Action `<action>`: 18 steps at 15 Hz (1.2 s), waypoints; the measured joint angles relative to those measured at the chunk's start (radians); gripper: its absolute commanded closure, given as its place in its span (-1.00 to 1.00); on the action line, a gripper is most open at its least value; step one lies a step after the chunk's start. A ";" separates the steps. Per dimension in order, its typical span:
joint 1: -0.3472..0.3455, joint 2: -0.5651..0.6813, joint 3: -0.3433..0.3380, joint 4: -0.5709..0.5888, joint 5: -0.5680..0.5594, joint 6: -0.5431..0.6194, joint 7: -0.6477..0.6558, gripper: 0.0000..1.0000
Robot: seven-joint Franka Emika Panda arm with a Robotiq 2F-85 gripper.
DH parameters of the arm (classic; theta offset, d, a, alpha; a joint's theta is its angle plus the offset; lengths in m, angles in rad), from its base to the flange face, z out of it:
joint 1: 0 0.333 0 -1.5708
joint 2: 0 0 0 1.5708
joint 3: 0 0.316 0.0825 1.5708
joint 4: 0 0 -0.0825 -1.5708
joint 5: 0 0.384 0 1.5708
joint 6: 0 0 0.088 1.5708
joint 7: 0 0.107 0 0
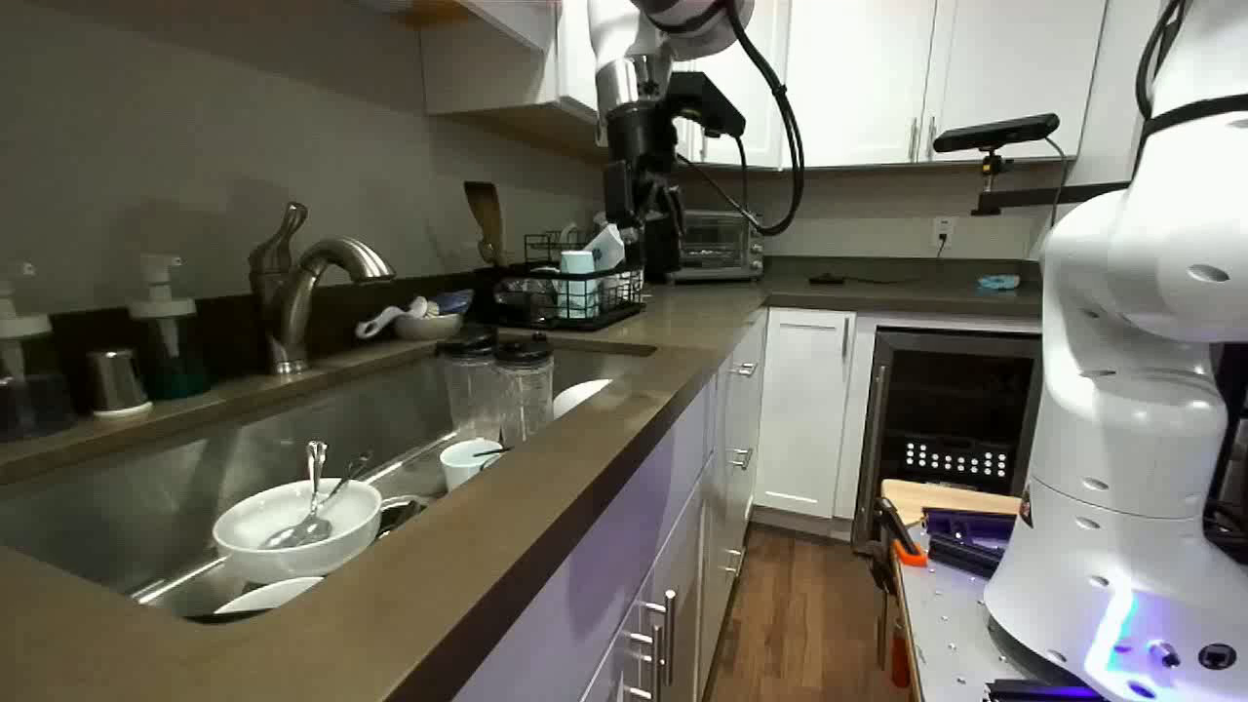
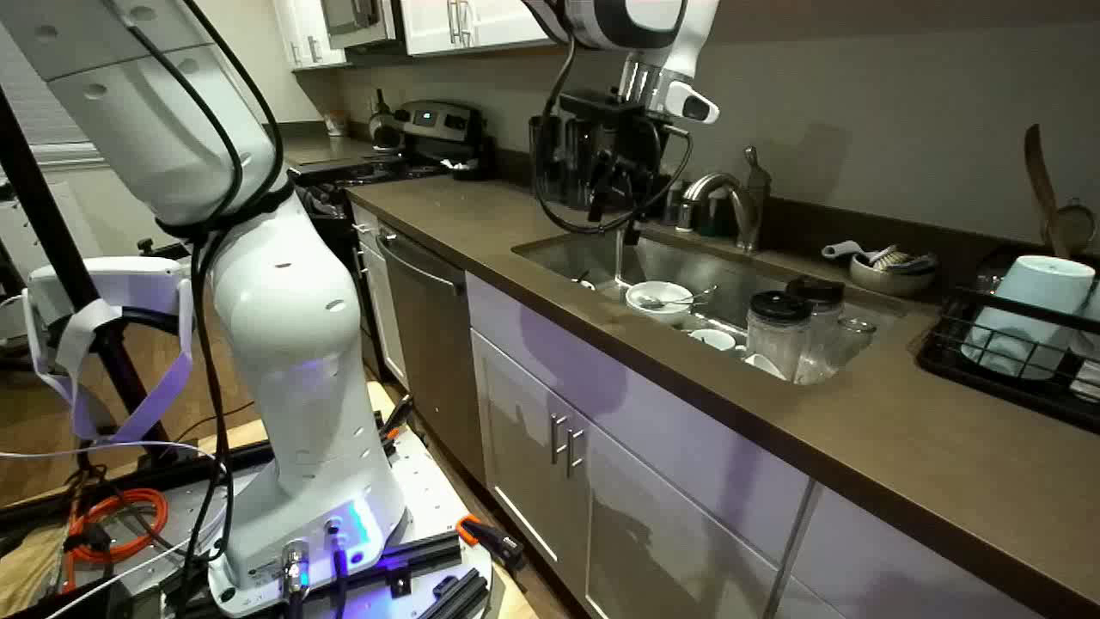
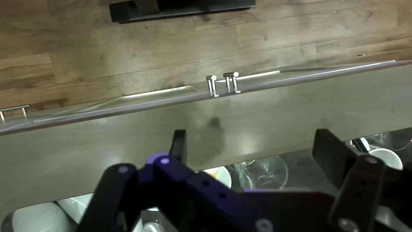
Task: Open the tap
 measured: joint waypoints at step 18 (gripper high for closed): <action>0.000 0.008 0.008 0.022 0.000 0.068 0.000 -1.00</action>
